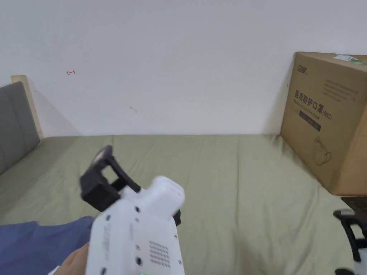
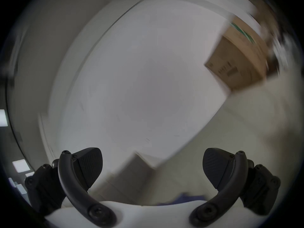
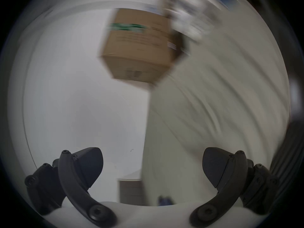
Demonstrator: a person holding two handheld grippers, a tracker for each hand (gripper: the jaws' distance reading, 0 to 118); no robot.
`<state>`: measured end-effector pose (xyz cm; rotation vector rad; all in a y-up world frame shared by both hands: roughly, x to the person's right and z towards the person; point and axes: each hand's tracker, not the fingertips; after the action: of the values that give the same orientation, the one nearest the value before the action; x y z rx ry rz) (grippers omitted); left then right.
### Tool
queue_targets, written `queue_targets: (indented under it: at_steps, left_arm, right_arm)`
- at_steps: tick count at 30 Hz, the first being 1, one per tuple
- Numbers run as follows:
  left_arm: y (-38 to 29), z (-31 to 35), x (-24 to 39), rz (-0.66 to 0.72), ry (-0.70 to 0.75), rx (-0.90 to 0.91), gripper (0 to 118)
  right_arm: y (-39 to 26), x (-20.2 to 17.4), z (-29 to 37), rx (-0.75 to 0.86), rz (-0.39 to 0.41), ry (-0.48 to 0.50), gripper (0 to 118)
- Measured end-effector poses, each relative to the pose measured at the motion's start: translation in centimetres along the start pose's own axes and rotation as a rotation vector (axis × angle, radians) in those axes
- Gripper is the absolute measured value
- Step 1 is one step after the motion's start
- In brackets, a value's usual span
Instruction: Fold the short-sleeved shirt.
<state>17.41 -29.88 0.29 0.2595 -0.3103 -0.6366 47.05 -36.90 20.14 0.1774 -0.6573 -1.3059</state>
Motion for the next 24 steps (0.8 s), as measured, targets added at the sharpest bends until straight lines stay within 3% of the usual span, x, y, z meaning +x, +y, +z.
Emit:
queue_targets:
  at_steps: [3,6,8,9,11,15,24]
  left_arm:
    - [-0.3,-1.2,-4.3,0.415,-0.056,-0.102,118]
    - [-1.6,-1.3,-6.1,0.680,-0.088,-0.119,118]
    - [-2.6,-0.8,-6.4,0.760,-0.077,-0.106,118]
    - [-2.8,-0.4,-6.2,0.787,-0.071,-0.103,118]
    - [-3.2,0.1,-6.1,0.792,-0.062,-0.106,118]
    - [-3.5,0.3,-5.3,0.728,-0.045,-0.124,118]
    - [-2.6,0.9,-4.1,0.596,-0.057,-0.062,118]
  right_arm:
    - [-1.5,-6.5,1.5,0.105,0.475,0.156,118]
    - [-5.2,-9.6,3.2,0.293,0.919,0.290,118]
    - [-7.8,-10.2,3.7,0.383,1.150,0.238,118]
    - [-8.9,-10.2,3.8,0.387,1.228,0.212,118]
    - [-9.8,-9.6,3.4,0.339,1.265,0.120,118]
    - [-9.7,-8.3,2.4,0.234,1.209,0.085,118]
    - [-10.4,-8.6,3.2,0.275,1.342,0.138,118]
